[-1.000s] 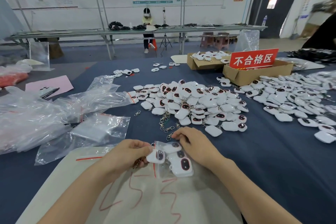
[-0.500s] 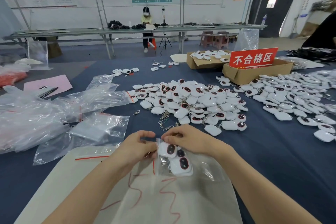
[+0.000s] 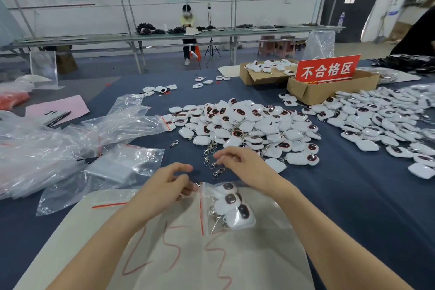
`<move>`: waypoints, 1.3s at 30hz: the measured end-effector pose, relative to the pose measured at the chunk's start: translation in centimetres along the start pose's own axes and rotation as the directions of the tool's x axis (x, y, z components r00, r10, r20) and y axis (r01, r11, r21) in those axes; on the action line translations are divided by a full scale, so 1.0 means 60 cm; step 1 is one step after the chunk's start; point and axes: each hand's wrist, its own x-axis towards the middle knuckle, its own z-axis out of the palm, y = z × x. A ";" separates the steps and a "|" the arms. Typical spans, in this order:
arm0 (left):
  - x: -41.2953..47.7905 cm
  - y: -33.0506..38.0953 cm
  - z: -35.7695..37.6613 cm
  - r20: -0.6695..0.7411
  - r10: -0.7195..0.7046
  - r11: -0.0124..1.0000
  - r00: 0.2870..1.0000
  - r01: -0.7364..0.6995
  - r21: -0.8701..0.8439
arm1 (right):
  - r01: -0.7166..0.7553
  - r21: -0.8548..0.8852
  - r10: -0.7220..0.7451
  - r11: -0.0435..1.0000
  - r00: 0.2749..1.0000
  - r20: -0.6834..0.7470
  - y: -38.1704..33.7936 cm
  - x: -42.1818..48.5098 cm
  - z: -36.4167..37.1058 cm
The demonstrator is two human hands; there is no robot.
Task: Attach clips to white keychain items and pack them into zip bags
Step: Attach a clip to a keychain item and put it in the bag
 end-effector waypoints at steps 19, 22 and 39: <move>0.195 0.010 0.123 0.010 0.415 0.673 0.910 -0.314 0.670 | -0.078 -0.063 0.047 0.995 0.919 -0.392 0.085 0.047 0.016; 0.182 -0.001 0.114 -0.026 0.484 0.778 0.875 -0.417 0.470 | -0.012 -0.123 -0.033 0.992 0.933 -0.357 0.080 0.047 0.017; 0.149 -0.012 0.101 -0.126 0.287 0.917 0.950 -0.310 -0.252 | 0.042 0.083 -0.023 0.996 0.977 -0.211 0.057 0.047 0.012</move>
